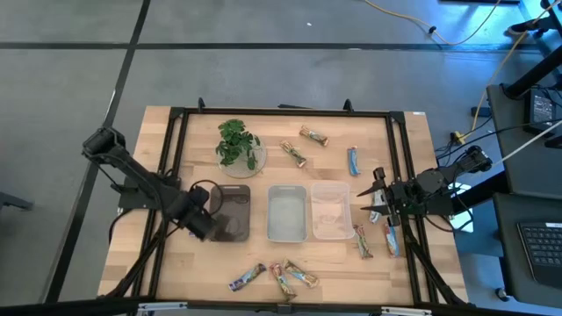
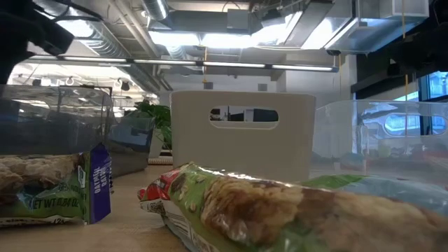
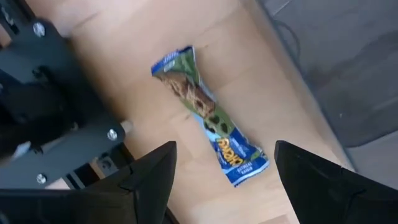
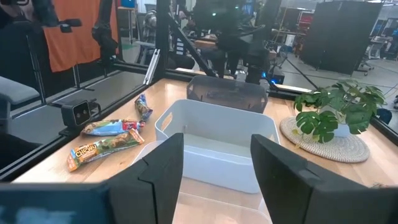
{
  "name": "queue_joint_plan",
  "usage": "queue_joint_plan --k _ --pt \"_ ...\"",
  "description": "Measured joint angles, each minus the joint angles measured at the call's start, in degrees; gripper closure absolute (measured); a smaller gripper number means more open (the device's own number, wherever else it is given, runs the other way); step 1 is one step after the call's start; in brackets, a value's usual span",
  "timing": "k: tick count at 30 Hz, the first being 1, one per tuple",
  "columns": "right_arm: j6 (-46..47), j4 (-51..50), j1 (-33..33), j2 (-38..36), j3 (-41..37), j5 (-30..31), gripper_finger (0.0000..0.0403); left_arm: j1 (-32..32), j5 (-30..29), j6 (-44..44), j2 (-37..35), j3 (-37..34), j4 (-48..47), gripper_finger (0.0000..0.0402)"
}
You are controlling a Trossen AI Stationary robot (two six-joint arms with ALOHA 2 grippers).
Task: Pick and place Granola Bars by type
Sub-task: Put the top blue granola bar into the black bin
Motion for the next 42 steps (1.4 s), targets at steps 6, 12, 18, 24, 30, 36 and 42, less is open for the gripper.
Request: queue_joint_plan --k 6,12,18,24,30,36,42 --pt "0.0 1.5 0.0 0.0 0.0 0.0 0.0212 -3.5 0.0 -7.1 3.2 0.0 0.5 0.0138" --pt "0.0 2.1 0.0 0.0 0.0 0.0 0.0212 -5.9 -0.1 -10.6 5.9 0.0 2.8 0.0138" --pt "1.5 2.1 0.0 0.0 0.0 0.0 0.0212 -9.3 -2.6 -10.4 7.4 0.0 3.4 0.0138" --pt "1.5 3.2 0.0 0.0 0.0 0.0 0.0212 -12.1 -5.4 -14.4 7.4 0.0 3.5 0.0138" --pt "1.5 3.9 0.0 0.0 0.0 0.0 0.0212 -14.9 -8.7 -17.6 7.3 0.0 3.5 0.0138" --pt "1.5 4.6 0.0 0.0 0.0 0.0 0.0212 -18.3 -11.6 -22.5 8.7 0.0 3.4 0.0138" --pt "1.5 4.6 0.0 0.0 0.0 0.0 0.0212 -21.1 -12.9 -27.4 12.5 0.0 3.5 0.0138"
